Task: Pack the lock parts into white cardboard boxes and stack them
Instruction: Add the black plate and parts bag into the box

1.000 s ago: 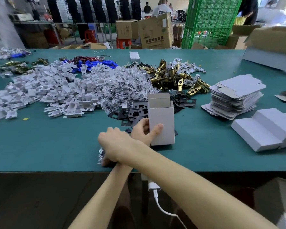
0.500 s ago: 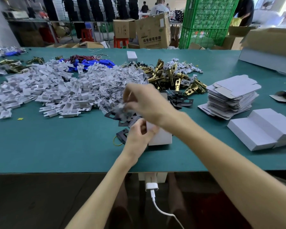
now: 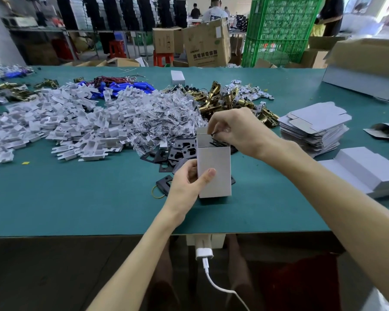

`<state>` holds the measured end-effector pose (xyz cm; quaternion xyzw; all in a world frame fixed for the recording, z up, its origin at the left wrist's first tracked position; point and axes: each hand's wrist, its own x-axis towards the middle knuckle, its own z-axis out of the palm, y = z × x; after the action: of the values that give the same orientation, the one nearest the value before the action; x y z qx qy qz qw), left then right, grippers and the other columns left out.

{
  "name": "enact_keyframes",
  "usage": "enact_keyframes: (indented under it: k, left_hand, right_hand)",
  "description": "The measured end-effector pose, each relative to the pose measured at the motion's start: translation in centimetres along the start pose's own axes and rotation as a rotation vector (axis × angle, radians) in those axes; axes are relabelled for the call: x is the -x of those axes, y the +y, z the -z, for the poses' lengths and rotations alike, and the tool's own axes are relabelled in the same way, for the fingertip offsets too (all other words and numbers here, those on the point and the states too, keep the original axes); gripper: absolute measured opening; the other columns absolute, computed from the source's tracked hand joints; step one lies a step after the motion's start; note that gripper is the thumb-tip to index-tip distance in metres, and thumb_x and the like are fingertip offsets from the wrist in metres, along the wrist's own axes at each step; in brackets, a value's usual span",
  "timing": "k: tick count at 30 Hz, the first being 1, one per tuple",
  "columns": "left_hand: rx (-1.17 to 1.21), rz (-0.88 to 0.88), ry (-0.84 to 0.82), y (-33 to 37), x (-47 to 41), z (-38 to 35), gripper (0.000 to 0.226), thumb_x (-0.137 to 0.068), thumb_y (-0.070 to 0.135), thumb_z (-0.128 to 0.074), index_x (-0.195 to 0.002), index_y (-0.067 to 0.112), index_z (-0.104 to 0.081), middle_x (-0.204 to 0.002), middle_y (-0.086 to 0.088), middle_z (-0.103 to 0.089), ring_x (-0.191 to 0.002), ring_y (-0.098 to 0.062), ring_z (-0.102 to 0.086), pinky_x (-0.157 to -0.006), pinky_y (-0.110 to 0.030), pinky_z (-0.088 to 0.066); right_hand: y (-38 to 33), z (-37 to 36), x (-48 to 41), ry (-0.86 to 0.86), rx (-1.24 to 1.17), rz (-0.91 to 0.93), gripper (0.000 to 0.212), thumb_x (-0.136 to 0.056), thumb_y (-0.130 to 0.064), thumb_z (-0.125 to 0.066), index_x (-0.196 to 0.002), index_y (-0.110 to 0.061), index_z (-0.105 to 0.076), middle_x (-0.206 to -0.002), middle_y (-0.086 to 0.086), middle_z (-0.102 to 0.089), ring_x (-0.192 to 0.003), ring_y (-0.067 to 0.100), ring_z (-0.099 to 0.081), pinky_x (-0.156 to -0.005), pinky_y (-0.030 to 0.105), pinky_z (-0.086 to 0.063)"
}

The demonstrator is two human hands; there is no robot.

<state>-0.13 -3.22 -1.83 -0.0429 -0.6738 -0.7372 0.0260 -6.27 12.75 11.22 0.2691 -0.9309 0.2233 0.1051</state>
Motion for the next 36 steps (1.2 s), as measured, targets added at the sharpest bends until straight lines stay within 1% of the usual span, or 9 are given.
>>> enact_keyframes:
  k: [6, 9, 12, 15, 19, 25, 28, 31, 36]
  left_hand:
    - [0.019, -0.042, -0.004, 0.0, 0.0, 0.1, 0.045, -0.089, 0.035, -0.077, -0.129, 0.024, -0.061, -0.114, 0.004, -0.077, -0.107, -0.012, -0.073, -0.083, -0.024, -0.059]
    - [0.033, -0.074, -0.027, 0.1, -0.1, 0.1, 0.052, -0.093, 0.03, -0.077, -0.14, 0.025, -0.058, -0.117, 0.003, -0.076, -0.109, -0.013, -0.072, -0.085, -0.025, -0.058]
    - [0.04, -0.105, -0.041, 0.0, -0.1, 0.1, 0.054, -0.095, 0.026, -0.077, -0.144, 0.035, -0.057, -0.117, 0.001, -0.076, -0.106, -0.013, -0.073, -0.083, -0.023, -0.058]
    - [0.041, -0.123, -0.048, 0.0, 0.0, 0.2, 0.051, -0.094, 0.027, -0.078, -0.135, 0.052, -0.061, -0.117, -0.003, -0.076, -0.105, -0.014, -0.073, -0.085, -0.026, -0.059]
    - [0.036, -0.122, -0.055, -0.2, -0.2, 0.2, 0.055, -0.093, 0.027, -0.078, -0.141, 0.046, -0.058, -0.118, -0.002, -0.076, -0.109, -0.018, -0.073, -0.091, -0.031, -0.06]
    - [0.031, -0.123, -0.053, -0.3, -0.2, 0.2, 0.061, -0.094, 0.028, -0.077, -0.147, 0.044, -0.052, -0.117, -0.003, -0.076, -0.108, -0.017, -0.073, -0.087, -0.032, -0.061]
    - [0.059, -0.12, -0.058, -0.3, -0.3, 0.3, 0.079, -0.092, 0.028, -0.079, -0.158, 0.043, -0.038, -0.117, -0.007, -0.075, -0.111, -0.019, -0.073, -0.086, -0.028, -0.059]
    - [0.062, -0.137, -0.067, -0.3, -0.3, 0.3, 0.082, -0.095, 0.025, -0.076, -0.158, 0.049, -0.029, -0.12, -0.008, -0.074, -0.114, -0.022, -0.072, -0.088, -0.029, -0.06]
    - [0.066, -0.15, -0.079, -0.4, -0.3, 0.2, 0.078, -0.1, 0.018, -0.068, -0.16, 0.046, -0.029, -0.127, -0.006, -0.073, -0.115, -0.019, -0.071, -0.09, -0.033, -0.06]
  right_hand:
    - [0.5, -0.4, -0.5, -0.187, 0.024, 0.003, 0.005, -0.097, -0.017, -0.069, -0.096, -0.017, -0.074, -0.091, 0.002, -0.072, -0.085, 0.017, -0.065, -0.074, 0.028, -0.053]
    - [0.3, 0.0, -0.5, -0.221, 0.033, -0.021, 0.028, -0.105, -0.03, -0.055, -0.086, -0.015, -0.069, -0.082, -0.002, -0.069, -0.075, 0.014, -0.061, -0.061, 0.013, -0.041]
    - [-0.2, 0.0, -0.4, -0.298, 0.098, -0.04, 0.043, -0.104, -0.041, -0.053, -0.083, -0.006, -0.066, -0.069, 0.002, -0.061, -0.064, 0.019, -0.055, -0.057, 0.028, -0.04]
    - [-0.9, -0.4, -0.3, -0.348, 0.21, -0.044, 0.036, -0.102, -0.048, -0.055, -0.099, -0.012, -0.059, -0.081, -0.001, -0.055, -0.077, 0.022, -0.058, -0.067, 0.036, -0.045]
    - [-1.7, -0.5, -0.2, -0.364, 0.265, -0.063, 0.034, -0.104, -0.046, -0.051, -0.098, -0.013, -0.048, -0.084, -0.001, -0.047, -0.077, 0.023, -0.054, -0.068, 0.039, -0.043]
    - [-0.9, -1.2, 1.2, -0.229, 0.207, -0.007, 0.052, -0.104, -0.041, -0.054, -0.073, 0.0, -0.063, -0.064, 0.002, -0.05, -0.063, 0.02, -0.046, -0.067, 0.035, -0.036]
    - [-0.8, -1.6, 1.6, -0.176, 0.227, -0.055, 0.045, -0.099, -0.05, -0.057, -0.077, -0.012, -0.066, -0.085, 0.0, -0.043, -0.096, 0.021, -0.036, -0.087, 0.036, -0.035]
    - [-0.6, -2.5, 2.2, -0.049, 0.15, -0.167, 0.046, -0.097, -0.051, -0.06, -0.089, -0.009, -0.077, -0.11, 0.003, -0.047, -0.117, 0.026, -0.034, -0.103, 0.04, -0.035]
    - [0.0, -3.7, 3.7, 0.074, -0.126, -0.19, 0.027, -0.099, -0.035, -0.064, -0.103, -0.012, -0.076, -0.116, 0.003, -0.052, -0.104, 0.017, -0.054, -0.093, 0.036, -0.046]
